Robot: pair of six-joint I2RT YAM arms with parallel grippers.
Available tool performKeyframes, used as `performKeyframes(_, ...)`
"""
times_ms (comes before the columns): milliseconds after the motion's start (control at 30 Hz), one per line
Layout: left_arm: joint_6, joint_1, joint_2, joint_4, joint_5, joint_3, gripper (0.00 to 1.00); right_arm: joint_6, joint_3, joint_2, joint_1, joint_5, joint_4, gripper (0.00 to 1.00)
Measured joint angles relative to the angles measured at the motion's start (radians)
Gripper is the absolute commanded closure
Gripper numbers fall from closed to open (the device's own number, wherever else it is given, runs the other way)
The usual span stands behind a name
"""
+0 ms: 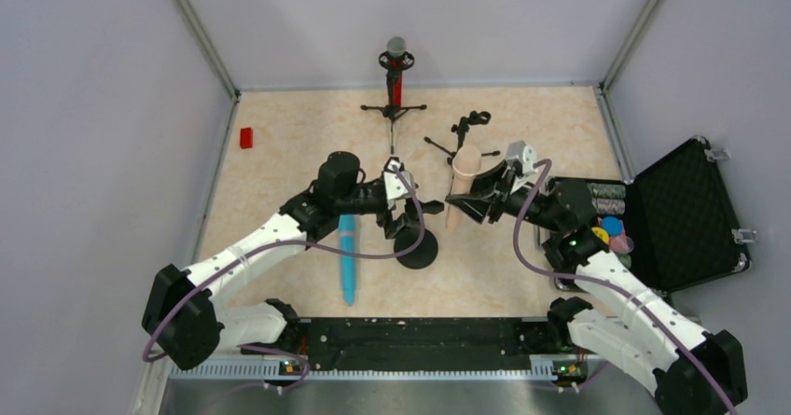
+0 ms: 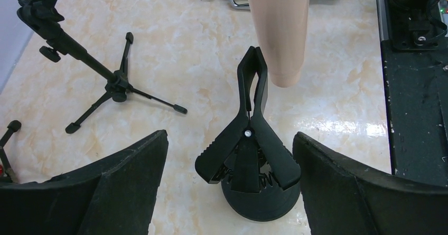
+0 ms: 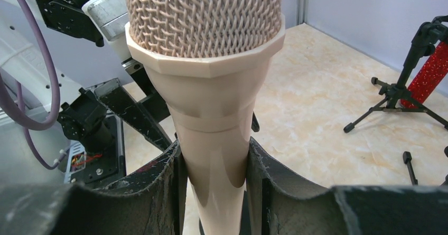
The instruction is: Attach the microphones to the stand
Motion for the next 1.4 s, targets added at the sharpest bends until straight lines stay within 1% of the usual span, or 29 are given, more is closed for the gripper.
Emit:
performKeyframes(33, 0.0, 0.001, 0.0, 0.0, 0.0, 0.0, 0.34, 0.0, 0.0, 0.003, 0.0, -0.002, 0.0, 1.0)
performKeyframes(67, 0.002, 0.002, 0.0, 0.0, 0.001, 0.0, 0.85, 0.0, 0.0, 0.005, 0.0, -0.004, 0.0, 1.0)
performKeyframes(100, 0.0, 0.002, 0.0, -0.002, 0.005, 0.0, 0.99, 0.0, 0.0, 0.006, 0.0, -0.005, 0.001, 1.0)
performKeyframes(200, 0.01, 0.005, -0.005, -0.012, 0.05, 0.001, 1.0, 0.0, 0.0, 0.01, 0.0, -0.007, 0.001, 1.0)
performKeyframes(300, 0.024, 0.005, -0.01, -0.015, 0.056, 0.001, 1.0, 0.0, 0.005, 0.033, 0.0, -0.02, 0.008, 1.0)
performKeyframes(467, 0.028, 0.016, -0.01, -0.016, 0.051, 0.001, 1.0, 0.017, 0.008, 0.105, 0.0, -0.034, 0.073, 1.0)
performKeyframes(567, 0.028, 0.017, -0.01, -0.016, 0.052, 0.001, 1.0, 0.026, 0.007, 0.121, 0.002, -0.029, 0.124, 1.0)
performKeyframes(767, 0.025, 0.017, -0.002, -0.016, 0.063, 0.006, 1.0, 0.018, -0.014, 0.121, 0.038, 0.048, 0.269, 1.0)
performKeyframes(1033, 0.023, 0.017, -0.002, -0.016, 0.06, 0.007, 1.0, 0.0, -0.087, 0.115, 0.085, 0.147, 0.351, 1.0)
performKeyframes(1067, 0.023, 0.017, -0.002, -0.016, 0.059, 0.007, 0.89, -0.001, -0.089, 0.111, 0.086, 0.156, 0.347, 1.0)
performKeyframes(1133, 0.021, 0.017, -0.001, -0.016, 0.06, 0.007, 0.43, -0.006, -0.089, 0.096, 0.087, 0.176, 0.331, 1.0)
performKeyframes(1167, 0.02, 0.017, -0.001, -0.016, 0.06, 0.008, 0.26, -0.011, -0.089, 0.08, 0.087, 0.188, 0.316, 1.0)
performKeyframes(1233, 0.019, 0.017, -0.001, -0.016, 0.062, 0.008, 0.06, -0.018, -0.089, 0.048, 0.088, 0.205, 0.294, 1.0)
performKeyframes(1267, 0.019, 0.017, -0.001, -0.019, 0.064, 0.009, 0.02, -0.02, -0.089, 0.031, 0.088, 0.211, 0.282, 1.0)
performKeyframes(1400, 0.0, 0.018, -0.002, -0.022, 0.077, 0.019, 0.01, -0.024, -0.085, -0.02, 0.088, 0.23, 0.234, 1.0)
